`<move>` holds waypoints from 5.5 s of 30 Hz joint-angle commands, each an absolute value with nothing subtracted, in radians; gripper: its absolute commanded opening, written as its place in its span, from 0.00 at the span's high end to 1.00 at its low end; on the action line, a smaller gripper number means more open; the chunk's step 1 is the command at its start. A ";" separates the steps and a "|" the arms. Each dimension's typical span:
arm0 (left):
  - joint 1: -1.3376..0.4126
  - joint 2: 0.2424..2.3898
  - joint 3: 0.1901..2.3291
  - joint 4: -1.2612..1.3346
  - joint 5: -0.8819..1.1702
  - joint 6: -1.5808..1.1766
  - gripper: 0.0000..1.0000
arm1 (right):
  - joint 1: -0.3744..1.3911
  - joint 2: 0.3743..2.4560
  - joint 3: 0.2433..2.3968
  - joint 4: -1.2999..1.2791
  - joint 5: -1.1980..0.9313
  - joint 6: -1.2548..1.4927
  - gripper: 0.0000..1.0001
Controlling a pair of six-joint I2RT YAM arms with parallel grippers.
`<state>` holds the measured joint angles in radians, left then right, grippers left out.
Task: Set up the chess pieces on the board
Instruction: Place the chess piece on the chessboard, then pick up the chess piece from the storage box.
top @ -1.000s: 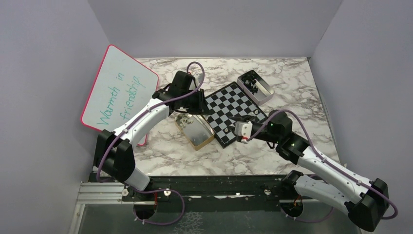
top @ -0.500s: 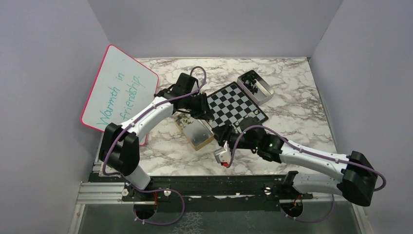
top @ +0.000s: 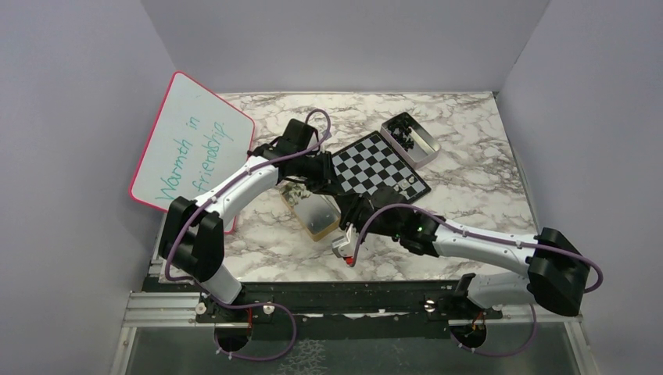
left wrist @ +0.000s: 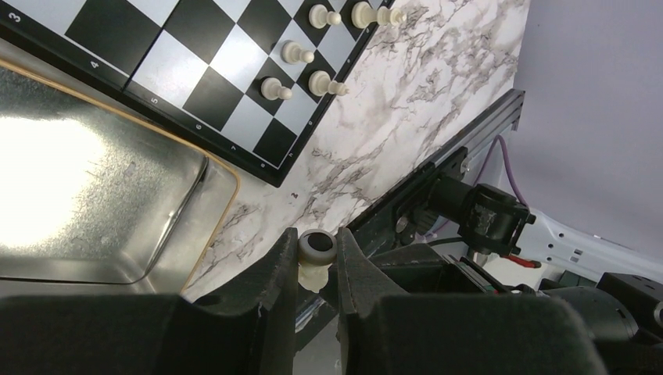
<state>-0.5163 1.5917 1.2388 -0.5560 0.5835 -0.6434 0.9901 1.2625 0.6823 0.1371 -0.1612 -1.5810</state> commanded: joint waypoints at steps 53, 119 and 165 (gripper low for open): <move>-0.483 1.256 1.195 -0.375 0.063 -0.405 0.19 | 1.002 1.084 0.557 0.381 0.042 -0.346 0.99; -0.478 0.999 0.762 -0.317 0.017 -0.161 0.01 | 0.983 1.474 0.286 0.914 0.520 0.023 0.89; -0.479 1.123 0.894 -0.469 0.016 -0.159 0.11 | 0.983 0.873 0.629 -0.192 0.409 0.341 0.62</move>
